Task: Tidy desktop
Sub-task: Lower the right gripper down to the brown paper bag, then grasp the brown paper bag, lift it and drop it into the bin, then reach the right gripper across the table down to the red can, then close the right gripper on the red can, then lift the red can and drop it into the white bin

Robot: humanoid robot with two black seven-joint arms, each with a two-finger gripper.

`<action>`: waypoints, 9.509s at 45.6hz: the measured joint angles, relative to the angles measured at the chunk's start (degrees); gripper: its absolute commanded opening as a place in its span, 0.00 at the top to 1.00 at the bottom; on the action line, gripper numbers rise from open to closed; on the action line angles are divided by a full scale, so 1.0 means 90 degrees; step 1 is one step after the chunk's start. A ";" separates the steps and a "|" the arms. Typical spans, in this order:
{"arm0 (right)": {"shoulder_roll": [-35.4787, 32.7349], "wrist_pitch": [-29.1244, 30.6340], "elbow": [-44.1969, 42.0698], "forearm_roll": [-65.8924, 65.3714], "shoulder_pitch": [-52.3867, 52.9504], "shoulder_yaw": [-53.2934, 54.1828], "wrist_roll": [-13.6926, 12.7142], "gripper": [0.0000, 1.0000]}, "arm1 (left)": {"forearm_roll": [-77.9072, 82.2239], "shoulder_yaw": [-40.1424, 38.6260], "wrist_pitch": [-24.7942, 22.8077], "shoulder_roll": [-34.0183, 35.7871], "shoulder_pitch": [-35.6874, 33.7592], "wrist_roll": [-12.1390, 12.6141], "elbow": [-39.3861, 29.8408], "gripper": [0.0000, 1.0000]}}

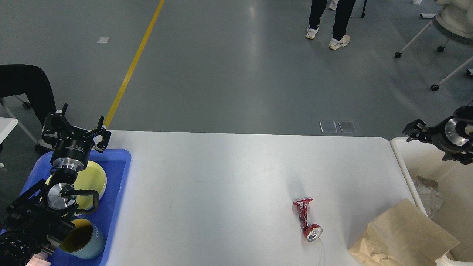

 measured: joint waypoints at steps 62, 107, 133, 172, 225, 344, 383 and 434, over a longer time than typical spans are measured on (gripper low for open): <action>-0.1321 0.2040 0.0644 0.0054 -0.1762 0.0538 -0.0034 0.00 | 0.0000 0.0000 0.0000 0.0000 0.0000 0.0000 -0.0002 0.03; -0.1031 -0.1209 0.0406 0.0210 -0.3785 0.2248 -0.0008 1.00 | 0.0000 0.0000 0.0000 0.0000 0.0000 0.0000 -0.0003 0.03; -0.1594 -0.1183 0.1042 0.0201 -0.1155 0.2743 -0.0059 1.00 | 0.0000 0.0000 0.0000 0.0000 0.0000 0.0000 -0.0003 0.03; -0.2160 -0.2841 -0.0876 0.0199 -0.1782 0.3027 -0.0056 1.00 | 0.0000 0.0000 0.0000 0.0000 0.0000 0.0000 0.0000 0.03; 0.1574 -0.3201 -0.1896 0.0098 -0.1508 0.0591 0.0020 0.00 | -0.0001 0.0000 0.0000 0.0000 0.0000 0.0000 -0.0002 0.03; 0.3545 -0.3043 0.0607 -0.2213 -0.2626 0.1171 -0.0054 0.91 | 0.0000 0.0000 0.0000 0.0000 0.0000 0.0000 -0.0002 0.03; 0.0901 -0.3410 0.2516 -0.3315 -0.0064 0.2258 0.0188 1.00 | 0.0000 0.0000 0.0000 0.0000 0.0000 0.0000 -0.0002 0.03; -0.1149 -0.3654 -0.2506 -0.0924 -0.4255 0.3780 0.0210 0.01 | -0.0001 0.0000 0.0000 0.0000 0.0000 0.0000 -0.0001 0.03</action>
